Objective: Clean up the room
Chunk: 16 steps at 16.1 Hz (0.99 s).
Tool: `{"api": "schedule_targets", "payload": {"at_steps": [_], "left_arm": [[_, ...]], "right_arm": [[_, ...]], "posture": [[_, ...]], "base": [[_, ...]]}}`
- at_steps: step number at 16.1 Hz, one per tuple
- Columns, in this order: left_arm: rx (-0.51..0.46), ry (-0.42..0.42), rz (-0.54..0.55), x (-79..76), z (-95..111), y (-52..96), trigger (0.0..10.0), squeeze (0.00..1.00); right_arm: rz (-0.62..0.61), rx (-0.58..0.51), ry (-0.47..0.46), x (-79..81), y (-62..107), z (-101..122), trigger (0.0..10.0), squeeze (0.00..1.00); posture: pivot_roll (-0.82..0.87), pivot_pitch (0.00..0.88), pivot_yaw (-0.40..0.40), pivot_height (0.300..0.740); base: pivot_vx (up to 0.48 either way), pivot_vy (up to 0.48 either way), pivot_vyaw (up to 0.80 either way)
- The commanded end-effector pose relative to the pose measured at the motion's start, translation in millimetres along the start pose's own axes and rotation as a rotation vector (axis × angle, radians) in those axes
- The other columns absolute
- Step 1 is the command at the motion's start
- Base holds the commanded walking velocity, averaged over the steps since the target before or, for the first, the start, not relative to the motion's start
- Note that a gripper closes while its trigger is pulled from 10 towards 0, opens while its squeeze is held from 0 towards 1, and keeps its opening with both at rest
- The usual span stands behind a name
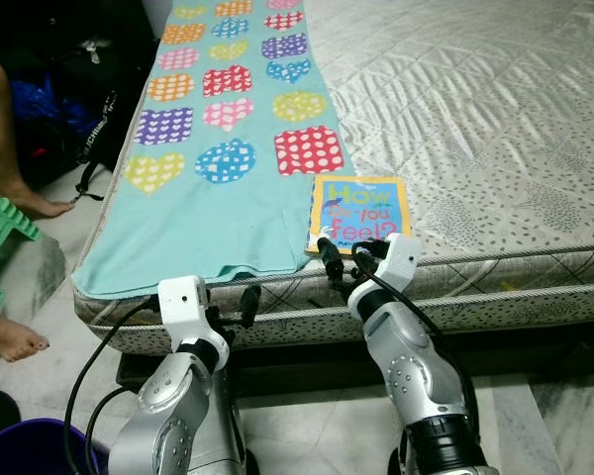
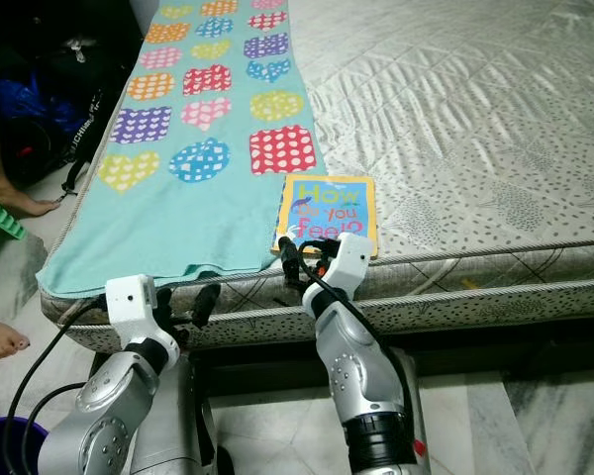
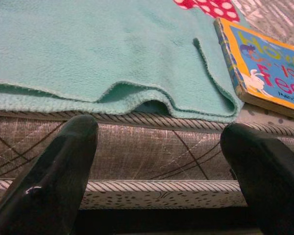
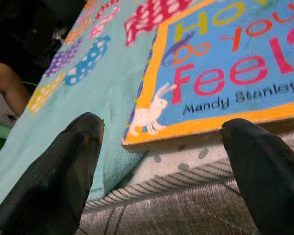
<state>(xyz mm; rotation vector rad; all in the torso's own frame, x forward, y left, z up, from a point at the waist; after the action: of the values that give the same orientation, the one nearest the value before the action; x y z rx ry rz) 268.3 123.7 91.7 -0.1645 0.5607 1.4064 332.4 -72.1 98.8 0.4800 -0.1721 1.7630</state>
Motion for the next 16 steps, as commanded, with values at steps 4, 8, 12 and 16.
{"api": "schedule_targets", "payload": {"at_steps": [4, 8, 12, 16], "left_arm": [[-0.002, -0.004, 0.031, 4.3, 0, 3.9, 10.0, 0.00], [0.000, -0.002, 0.022, 3.2, 1, 4.3, 10.0, 0.00], [-0.062, 0.001, -0.084, -11.7, 12, 7.1, 10.0, 0.00], [-0.035, -0.008, -0.135, -18.4, 10, 6.7, 10.0, 0.00]], "right_arm": [[-0.038, 0.075, 0.002, 4.9, -0.5, -21, 10.0, 0.00], [-0.038, 0.090, 0.001, 11.6, -4.4, -26, 10.0, 0.00], [-0.030, 0.090, -0.017, 19.2, -10.5, -26, 10.0, 0.00], [-0.034, 0.111, -0.049, 22.3, -13.2, -29, 10.0, 0.00]], "posture": [[0.07, 0.083, 0.098, 0.470], [0.08, 0.085, 0.101, 0.470], [0.08, 0.086, 0.103, 0.470], [0.08, 0.086, 0.104, 0.470]], "base": [[0.000, 0.000, 0.00], [0.000, 0.000, 0.00], [0.000, 0.000, 0.00], [0.000, 0.000, 0.00]]}}
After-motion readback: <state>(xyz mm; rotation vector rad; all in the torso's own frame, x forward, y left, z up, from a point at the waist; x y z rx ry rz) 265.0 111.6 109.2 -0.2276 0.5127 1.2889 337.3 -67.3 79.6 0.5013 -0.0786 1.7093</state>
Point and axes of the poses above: a point about 5 cm out from each wrist's last joint towards the gripper, its own y axis pointing back from the gripper into the wrist, its own z axis along the axis of the wrist's last joint, x = y × z, the point moved 2 cm from there along -y, pointing out of the wrist towards the gripper, and after that the axes turned 7 degrees about y, right-handed, at the moved point
